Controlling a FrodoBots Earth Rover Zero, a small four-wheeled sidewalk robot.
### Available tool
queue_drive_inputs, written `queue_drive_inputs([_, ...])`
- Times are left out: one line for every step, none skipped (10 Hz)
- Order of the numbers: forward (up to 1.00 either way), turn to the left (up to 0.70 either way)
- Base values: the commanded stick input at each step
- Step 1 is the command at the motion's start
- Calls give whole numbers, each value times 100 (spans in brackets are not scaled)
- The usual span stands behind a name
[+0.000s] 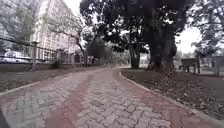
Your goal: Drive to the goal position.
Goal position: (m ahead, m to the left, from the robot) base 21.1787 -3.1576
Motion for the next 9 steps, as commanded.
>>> queue_drive_inputs([70,0])
queue_drive_inputs([70,0])
queue_drive_inputs([70,0])
queue_drive_inputs([70,0])
queue_drive_inputs([70,0])
queue_drive_inputs([70,0])
queue_drive_inputs([70,0])
queue_drive_inputs([70,0])
queue_drive_inputs([70,0])
